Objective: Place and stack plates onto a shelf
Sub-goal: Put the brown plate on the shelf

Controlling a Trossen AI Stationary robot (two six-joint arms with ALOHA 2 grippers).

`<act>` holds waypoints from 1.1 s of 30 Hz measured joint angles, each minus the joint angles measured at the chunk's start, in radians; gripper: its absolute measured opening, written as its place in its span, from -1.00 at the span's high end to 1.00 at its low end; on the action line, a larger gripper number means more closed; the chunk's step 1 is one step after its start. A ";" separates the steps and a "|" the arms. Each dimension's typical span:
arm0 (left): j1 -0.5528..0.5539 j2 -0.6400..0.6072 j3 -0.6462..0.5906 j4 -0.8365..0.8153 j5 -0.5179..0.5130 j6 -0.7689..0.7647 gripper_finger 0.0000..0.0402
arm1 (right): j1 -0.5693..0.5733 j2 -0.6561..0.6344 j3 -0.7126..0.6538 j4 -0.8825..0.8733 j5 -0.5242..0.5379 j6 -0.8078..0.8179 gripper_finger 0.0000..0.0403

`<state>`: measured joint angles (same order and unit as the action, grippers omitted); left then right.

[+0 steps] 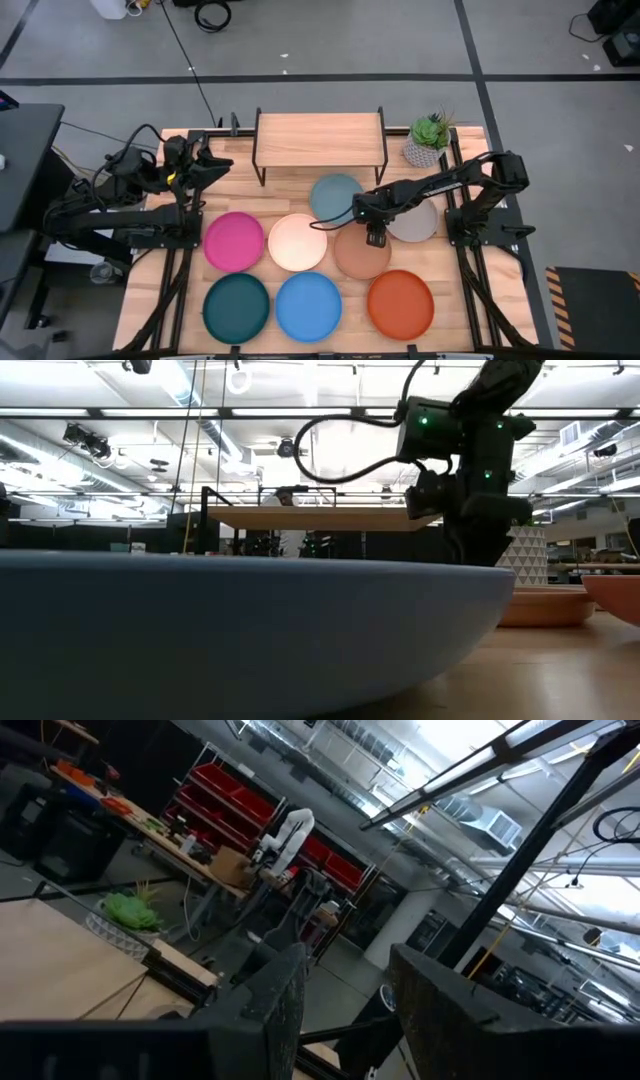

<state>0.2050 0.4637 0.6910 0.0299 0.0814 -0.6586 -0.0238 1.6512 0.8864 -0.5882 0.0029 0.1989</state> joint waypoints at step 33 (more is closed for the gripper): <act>0.001 0.002 0.000 0.005 -0.018 -0.010 0.22 | -0.263 -0.071 0.705 -0.422 0.064 0.009 0.90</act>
<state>0.2058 0.4652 0.6907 0.0345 0.0638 -0.6689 -0.2873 1.5804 1.5910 -1.0098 0.0673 0.2077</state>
